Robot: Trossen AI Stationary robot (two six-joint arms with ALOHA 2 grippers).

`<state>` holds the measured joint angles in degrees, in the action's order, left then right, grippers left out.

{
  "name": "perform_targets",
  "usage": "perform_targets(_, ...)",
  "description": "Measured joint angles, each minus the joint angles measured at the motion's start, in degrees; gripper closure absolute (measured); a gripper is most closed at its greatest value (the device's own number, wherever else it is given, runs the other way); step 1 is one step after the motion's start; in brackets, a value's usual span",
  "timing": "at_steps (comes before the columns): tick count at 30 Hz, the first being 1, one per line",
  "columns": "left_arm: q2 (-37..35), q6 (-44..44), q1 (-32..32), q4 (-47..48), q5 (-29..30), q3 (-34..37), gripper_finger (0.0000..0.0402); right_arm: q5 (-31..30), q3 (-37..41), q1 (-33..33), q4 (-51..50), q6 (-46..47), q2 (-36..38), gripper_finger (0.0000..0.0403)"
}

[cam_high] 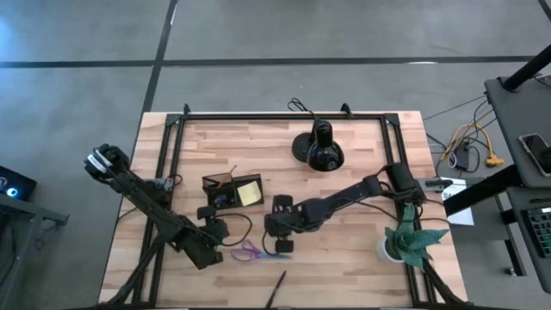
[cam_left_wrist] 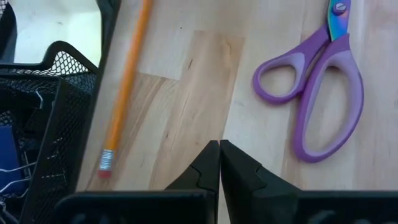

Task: Pick and place office supplies into organizer
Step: Put the yellow pencil into the black desk organizer

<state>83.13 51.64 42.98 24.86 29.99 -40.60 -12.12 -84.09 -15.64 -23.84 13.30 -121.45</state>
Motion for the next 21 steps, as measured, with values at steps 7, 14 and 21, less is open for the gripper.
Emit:
perform_targets(7,0.0,0.4,0.0,0.5,1.8,0.0,0.0400,-4.7,-1.6,0.2,0.1,-0.1,0.1,0.0307)
perform_targets(14,-0.2,0.6,-0.2,1.7,2.0,0.0,0.0401,-7.1,-1.1,5.7,-1.5,0.1,-2.0,0.0291)
perform_targets(21,-0.3,0.7,-0.2,1.6,2.0,0.0,0.0401,0.3,-1.0,8.4,-0.7,-2.0,-2.7,0.0342)
